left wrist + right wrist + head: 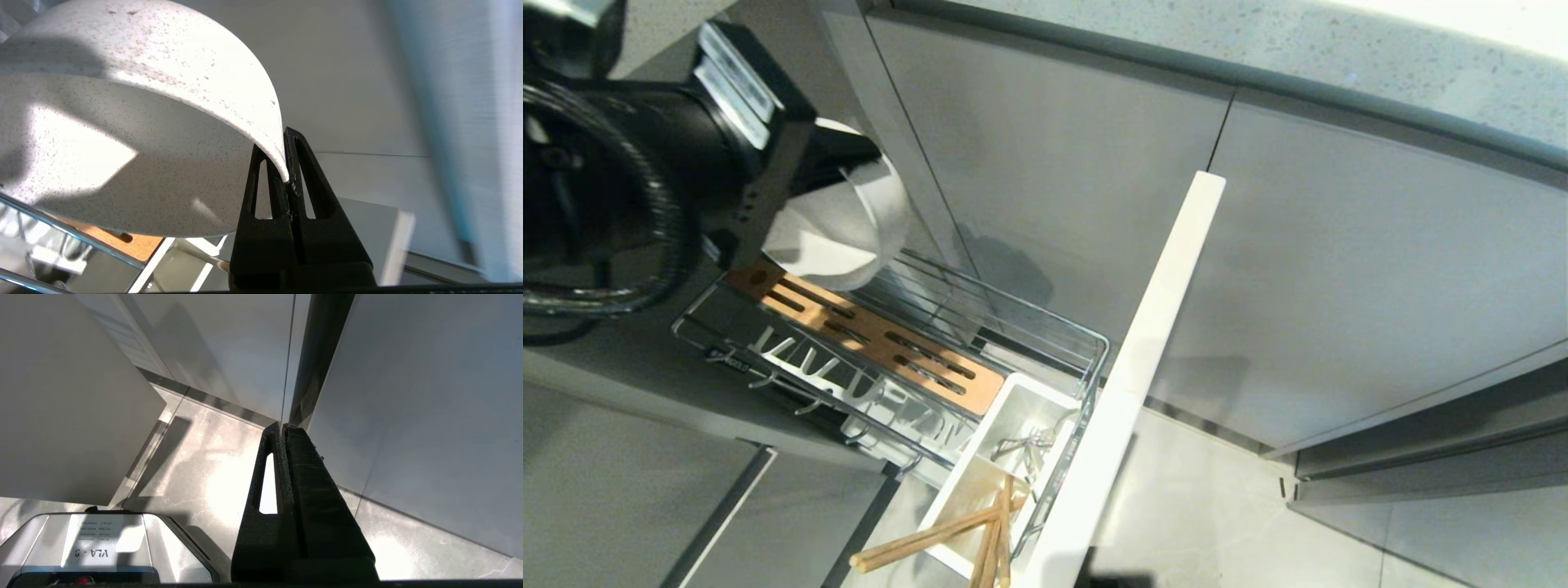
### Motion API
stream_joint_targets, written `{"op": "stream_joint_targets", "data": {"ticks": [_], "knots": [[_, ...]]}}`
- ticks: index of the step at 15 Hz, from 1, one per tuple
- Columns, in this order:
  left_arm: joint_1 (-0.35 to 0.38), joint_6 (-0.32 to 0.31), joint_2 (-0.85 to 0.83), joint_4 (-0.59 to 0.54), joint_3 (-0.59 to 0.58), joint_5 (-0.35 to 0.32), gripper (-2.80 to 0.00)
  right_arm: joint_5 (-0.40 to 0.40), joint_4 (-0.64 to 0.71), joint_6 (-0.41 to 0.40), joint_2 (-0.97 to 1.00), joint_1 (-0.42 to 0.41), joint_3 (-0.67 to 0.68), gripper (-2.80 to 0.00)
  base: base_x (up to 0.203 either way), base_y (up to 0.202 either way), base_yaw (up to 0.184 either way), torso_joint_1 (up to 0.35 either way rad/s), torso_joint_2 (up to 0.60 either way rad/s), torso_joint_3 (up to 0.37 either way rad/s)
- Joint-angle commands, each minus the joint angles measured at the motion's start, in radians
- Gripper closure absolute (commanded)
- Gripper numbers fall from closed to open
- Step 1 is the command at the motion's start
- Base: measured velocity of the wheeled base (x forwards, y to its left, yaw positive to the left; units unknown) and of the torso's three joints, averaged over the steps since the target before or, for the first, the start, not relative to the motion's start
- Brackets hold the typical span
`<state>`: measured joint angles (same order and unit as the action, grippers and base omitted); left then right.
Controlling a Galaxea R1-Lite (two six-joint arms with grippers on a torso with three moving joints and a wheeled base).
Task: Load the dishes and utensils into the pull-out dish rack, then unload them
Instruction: Take the bowl out of the cupboard
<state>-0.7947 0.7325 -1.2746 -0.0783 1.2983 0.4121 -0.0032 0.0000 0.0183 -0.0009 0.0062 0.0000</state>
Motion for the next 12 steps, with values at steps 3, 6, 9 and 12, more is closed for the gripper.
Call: {"op": "stream_joint_targets", "data": {"ticks": [3,6,9,12], "knots": [[0.000,-0.070,0.239,0.017,-0.007,-0.143,0.00,0.000,0.000,0.000,0.001,0.000,0.002,0.00,0.000,0.000,0.000,0.000,0.00,0.000],[0.010,-0.096,0.341,0.017,-0.007,-0.300,0.00,0.000,0.000,0.000,0.001,0.000,0.002,0.00,0.000,0.000,0.000,0.000,0.00,0.000],[0.034,-0.114,0.407,0.011,-0.006,-0.407,0.00,0.000,0.000,0.000,0.001,0.000,0.002,0.00,0.000,0.000,0.000,0.000,0.00,0.000],[0.138,-0.147,0.480,0.011,-0.003,-0.524,0.00,0.000,0.000,0.000,0.001,0.000,0.002,0.00,0.000,0.000,0.000,0.000,0.00,0.000]]}}
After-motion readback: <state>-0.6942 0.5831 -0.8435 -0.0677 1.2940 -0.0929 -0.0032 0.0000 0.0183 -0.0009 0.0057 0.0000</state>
